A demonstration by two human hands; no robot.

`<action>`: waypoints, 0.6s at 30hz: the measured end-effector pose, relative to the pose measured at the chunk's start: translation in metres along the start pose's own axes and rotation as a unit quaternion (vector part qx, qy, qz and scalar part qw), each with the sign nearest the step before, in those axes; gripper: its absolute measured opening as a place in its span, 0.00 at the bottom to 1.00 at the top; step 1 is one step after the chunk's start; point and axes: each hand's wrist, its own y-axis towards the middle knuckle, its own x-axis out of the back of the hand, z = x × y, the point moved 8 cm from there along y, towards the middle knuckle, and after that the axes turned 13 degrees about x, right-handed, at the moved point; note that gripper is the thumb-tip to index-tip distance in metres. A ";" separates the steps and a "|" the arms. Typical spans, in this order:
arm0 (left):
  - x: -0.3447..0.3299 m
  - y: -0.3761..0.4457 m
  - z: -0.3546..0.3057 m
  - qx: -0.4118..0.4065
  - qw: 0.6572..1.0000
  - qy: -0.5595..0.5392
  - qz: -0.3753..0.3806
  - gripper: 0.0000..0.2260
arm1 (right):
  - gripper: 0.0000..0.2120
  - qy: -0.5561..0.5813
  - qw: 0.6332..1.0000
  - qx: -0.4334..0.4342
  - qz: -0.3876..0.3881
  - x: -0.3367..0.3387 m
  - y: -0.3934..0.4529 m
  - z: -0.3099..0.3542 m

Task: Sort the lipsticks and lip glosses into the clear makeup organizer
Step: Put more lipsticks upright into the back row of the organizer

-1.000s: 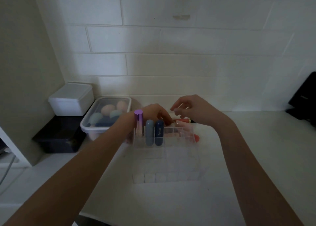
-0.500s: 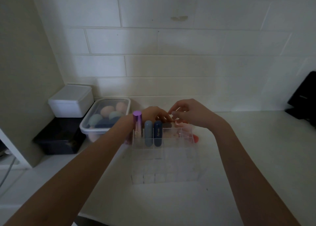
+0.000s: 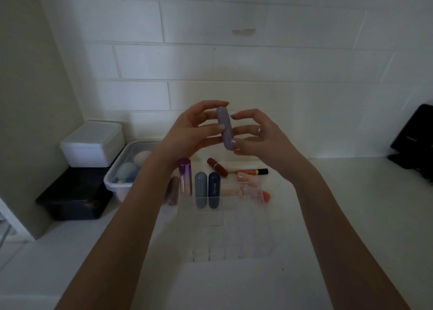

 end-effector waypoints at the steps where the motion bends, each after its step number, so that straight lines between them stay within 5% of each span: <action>1: 0.002 -0.001 -0.003 -0.017 1.000 -0.001 0.001 0.18 | 0.22 0.014 1.000 0.002 -0.003 0.001 0.001 0.001; 8: 0.014 -0.002 0.011 -0.099 0.987 -0.115 0.043 0.15 | 0.18 -0.004 0.999 0.008 -0.044 0.007 0.002 -0.005; 18: 0.014 -0.001 0.027 -0.074 0.995 -0.071 -0.007 0.15 | 0.12 0.113 0.992 -0.036 -0.036 -0.003 0.000 -0.018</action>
